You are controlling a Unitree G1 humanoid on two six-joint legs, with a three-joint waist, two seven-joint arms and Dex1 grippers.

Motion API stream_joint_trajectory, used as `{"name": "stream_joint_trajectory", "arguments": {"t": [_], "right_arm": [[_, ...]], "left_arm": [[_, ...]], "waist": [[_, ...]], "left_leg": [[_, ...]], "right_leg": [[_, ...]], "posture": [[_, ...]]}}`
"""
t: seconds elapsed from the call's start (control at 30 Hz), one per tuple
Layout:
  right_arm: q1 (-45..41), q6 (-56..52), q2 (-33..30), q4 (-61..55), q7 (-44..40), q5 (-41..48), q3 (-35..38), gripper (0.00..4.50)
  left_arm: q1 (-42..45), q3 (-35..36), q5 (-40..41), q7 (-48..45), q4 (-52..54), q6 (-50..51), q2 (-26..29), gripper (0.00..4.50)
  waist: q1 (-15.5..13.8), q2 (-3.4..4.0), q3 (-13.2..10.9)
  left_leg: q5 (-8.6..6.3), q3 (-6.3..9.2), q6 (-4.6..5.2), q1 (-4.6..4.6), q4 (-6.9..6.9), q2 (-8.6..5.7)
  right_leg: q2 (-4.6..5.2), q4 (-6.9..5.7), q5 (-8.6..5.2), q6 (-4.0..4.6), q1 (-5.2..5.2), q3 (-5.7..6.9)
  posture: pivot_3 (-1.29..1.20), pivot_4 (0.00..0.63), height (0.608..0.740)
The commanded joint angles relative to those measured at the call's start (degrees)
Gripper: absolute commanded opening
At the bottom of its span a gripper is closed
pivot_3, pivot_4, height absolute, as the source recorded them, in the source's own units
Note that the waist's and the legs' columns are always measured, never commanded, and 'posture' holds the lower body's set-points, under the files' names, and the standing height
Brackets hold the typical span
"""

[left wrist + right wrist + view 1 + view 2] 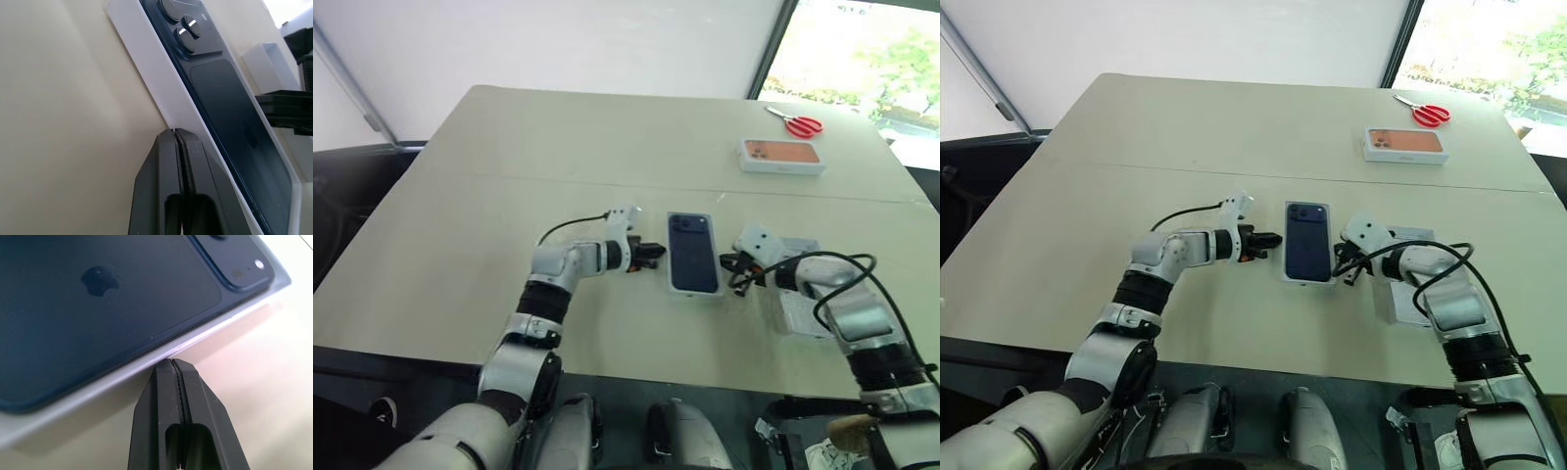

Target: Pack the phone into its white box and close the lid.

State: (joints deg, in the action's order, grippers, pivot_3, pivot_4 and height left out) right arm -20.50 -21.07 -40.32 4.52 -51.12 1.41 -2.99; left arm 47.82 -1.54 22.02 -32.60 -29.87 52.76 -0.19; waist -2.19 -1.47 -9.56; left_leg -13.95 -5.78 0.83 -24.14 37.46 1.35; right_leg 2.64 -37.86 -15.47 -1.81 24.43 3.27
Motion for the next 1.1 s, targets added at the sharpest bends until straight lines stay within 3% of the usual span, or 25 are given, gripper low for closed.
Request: {"name": "stream_joint_trajectory", "arguments": {"t": [0.03, 0.4, 0.77, 1.1], "right_arm": [[0.41, 0.06, -0.82, -2.41, -1.01, 1.9, 1.02, 0.0], [7.5, -0.6, -4.15, -6.86, -0.29, 2.45, 4.82, 0.0], [5.44, 1.02, -4.7, -3.96, -0.59, 1.8, 4.18, 0.0], [4.92, 1.82, -5.39, -3.85, -2.23, 1.5, 2.91, 0.0]], "left_arm": [[3.04, -3.92, 0.1, -4.82, -1.1, -2.41, -3.61, 0.09], [7.43, -4.26, -3.72, -8.81, -10.21, -7.39, -6.93, 0.09], [6.16, -2.71, -3.03, -10.66, -6.53, -5.28, -7.06, 0.09], [4.21, -2.99, -4.37, -10.92, -5.58, -6.0, -3.99, 0.09]], "waist": [[0.09, 0.0, 0.0], [0.03, -0.01, 0.0], [0.11, -0.01, -0.01], [0.47, -0.01, 0.0]], "left_leg": [[0.0, 0.0, 0.01, -0.01, -0.01, 0.0], [-0.02, 0.02, 0.04, -0.07, 0.0, 0.02], [-0.05, 0.03, 0.1, -0.15, 0.27, 0.05], [-0.05, 0.03, 0.1, -0.14, 0.29, 0.08]], "right_leg": [[-0.01, 0.0, 0.0, -0.01, 0.01, 0.0], [-0.11, 0.0, -0.08, -0.17, 0.05, 0.03], [-0.11, -0.04, -0.08, -0.19, 0.04, 0.03], [-0.13, -0.09, -0.08, -0.2, 0.04, 0.03]], "posture": [[0.0, 0.15, 0.74], [0.0, 0.15, 0.74], [0.0, 0.15, 0.74], [0.0, 0.15, 0.74]]}}
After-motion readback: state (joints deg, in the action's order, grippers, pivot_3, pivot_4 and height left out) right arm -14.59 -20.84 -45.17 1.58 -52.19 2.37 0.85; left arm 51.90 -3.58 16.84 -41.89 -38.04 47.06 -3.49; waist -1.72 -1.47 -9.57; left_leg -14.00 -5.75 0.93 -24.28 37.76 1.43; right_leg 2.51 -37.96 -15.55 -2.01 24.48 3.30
